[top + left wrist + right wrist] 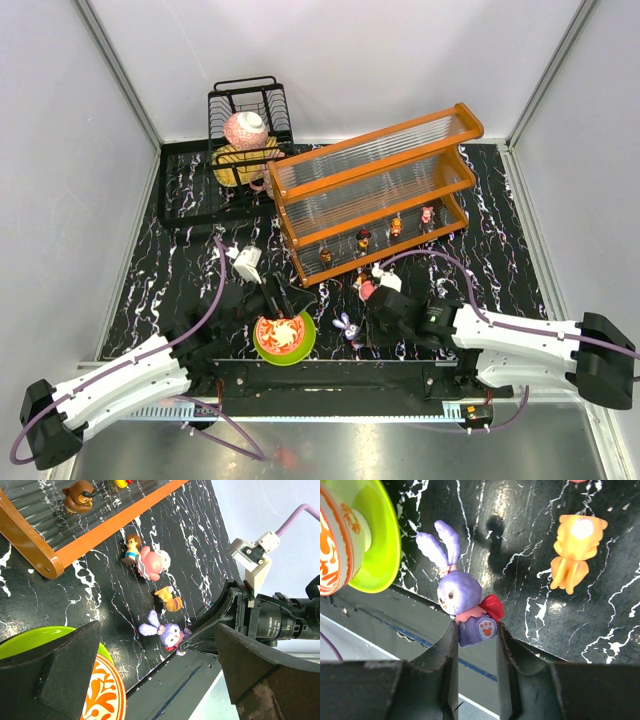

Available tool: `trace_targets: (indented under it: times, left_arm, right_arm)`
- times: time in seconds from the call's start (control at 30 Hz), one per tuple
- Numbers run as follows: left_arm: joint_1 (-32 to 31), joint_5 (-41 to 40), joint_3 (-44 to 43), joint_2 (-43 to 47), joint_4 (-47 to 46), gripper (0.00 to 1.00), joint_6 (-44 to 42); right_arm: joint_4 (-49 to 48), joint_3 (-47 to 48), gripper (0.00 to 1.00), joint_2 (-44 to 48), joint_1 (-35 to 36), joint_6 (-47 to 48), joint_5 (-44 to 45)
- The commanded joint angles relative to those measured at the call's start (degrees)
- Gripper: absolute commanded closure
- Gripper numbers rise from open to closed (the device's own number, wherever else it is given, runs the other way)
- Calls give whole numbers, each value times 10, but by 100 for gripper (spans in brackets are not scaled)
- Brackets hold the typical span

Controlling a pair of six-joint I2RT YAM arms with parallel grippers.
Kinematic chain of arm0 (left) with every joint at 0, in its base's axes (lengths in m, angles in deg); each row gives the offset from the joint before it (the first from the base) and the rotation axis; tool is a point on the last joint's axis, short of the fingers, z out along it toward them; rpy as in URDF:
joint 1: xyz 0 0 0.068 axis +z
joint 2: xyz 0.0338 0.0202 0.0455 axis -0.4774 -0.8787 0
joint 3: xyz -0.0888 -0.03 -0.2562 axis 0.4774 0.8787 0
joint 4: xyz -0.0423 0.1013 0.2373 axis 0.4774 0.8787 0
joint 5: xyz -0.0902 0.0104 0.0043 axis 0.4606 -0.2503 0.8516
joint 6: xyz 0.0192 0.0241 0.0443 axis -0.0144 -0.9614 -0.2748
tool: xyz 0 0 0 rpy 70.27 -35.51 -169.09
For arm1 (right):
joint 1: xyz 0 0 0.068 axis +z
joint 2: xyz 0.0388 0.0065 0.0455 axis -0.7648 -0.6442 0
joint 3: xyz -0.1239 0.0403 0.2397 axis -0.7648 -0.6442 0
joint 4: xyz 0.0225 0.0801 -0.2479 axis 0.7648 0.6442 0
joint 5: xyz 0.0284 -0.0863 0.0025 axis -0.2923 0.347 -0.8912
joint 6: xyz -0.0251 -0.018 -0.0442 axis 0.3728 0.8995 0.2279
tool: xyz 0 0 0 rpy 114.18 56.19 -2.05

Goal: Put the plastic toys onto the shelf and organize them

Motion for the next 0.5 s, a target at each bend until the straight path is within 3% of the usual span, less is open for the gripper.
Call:
trace_targets:
  times: [0.0, 0.07, 0.13, 0.4, 0.47]
  left_arm:
    - [-2, 6, 0, 5, -24, 1, 0]
    - [-2, 5, -1, 6, -21, 1, -2]
    - [-2, 4, -2, 7, -17, 1, -2]
    - [-2, 4, -19, -8, -13, 1, -1]
    - [-2, 5, -25, -16, -10, 1, -5]
  right_arm:
    - [-15, 3, 100, -5, 11, -103, 92]
    - [6, -8, 98, 4, 11, -145, 116]
    - [16, -15, 86, 10, 11, -175, 117]
    - [28, -20, 55, -5, 11, -171, 75]
    - [25, -19, 42, -21, 11, -167, 63]
